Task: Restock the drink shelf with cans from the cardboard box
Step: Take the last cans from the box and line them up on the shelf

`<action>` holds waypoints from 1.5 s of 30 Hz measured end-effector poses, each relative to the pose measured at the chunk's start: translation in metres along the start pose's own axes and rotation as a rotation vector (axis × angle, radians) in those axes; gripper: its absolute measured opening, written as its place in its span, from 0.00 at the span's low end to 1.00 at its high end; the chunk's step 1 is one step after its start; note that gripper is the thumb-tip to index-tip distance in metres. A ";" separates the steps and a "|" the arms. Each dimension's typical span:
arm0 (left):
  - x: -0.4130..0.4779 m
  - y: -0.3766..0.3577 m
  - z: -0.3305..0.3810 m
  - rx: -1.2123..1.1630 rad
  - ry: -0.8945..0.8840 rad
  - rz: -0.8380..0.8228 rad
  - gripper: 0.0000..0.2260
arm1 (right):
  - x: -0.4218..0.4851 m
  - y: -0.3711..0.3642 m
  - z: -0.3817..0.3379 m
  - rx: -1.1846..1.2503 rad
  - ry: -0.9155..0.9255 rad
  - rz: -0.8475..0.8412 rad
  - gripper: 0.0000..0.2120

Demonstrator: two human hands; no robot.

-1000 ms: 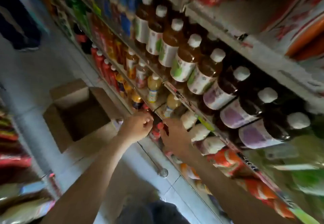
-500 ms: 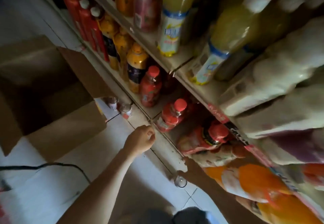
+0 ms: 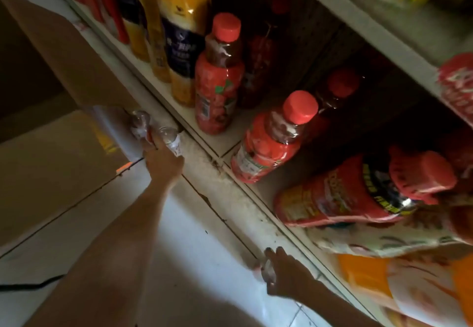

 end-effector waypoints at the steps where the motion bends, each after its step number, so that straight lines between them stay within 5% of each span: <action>1: 0.010 -0.001 -0.001 -0.036 -0.016 0.011 0.42 | 0.004 0.006 -0.003 0.054 0.022 0.025 0.31; 11: 0.042 -0.007 -0.008 -0.185 -0.150 0.048 0.29 | 0.049 0.059 -0.041 0.449 0.113 0.125 0.23; 15: 0.001 0.004 0.002 -0.219 -0.259 -0.073 0.22 | 0.031 0.087 -0.056 0.517 0.147 0.123 0.22; 22: -0.131 0.118 0.046 -0.577 -0.034 -0.164 0.21 | -0.093 0.191 -0.110 0.562 0.133 0.079 0.28; 27: -0.205 0.230 0.114 -0.860 0.046 -0.373 0.31 | -0.214 0.291 -0.155 0.594 0.133 0.059 0.25; 30: -0.238 0.303 0.171 -0.861 0.017 -0.462 0.33 | -0.287 0.351 -0.170 0.596 0.138 0.043 0.29; 36: -0.303 0.423 0.278 -0.900 0.070 -0.695 0.21 | -0.424 0.448 -0.185 0.683 0.170 0.193 0.32; 40: -0.345 0.484 0.342 -0.855 0.000 -0.950 0.40 | -0.513 0.494 -0.179 0.691 0.179 0.282 0.31; 45: -0.373 0.549 0.426 -0.721 -0.166 -1.023 0.43 | -0.605 0.549 -0.163 0.644 0.191 0.495 0.26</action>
Point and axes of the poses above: each hand's wrist, its own x-axis towards the middle knuckle, its own y-axis out of the back of the hand, z = x × y, the point moved 3 cm from there along x, towards the middle knuckle, and after that the axes turned 3 degrees about -z, right-handed, at the moved point
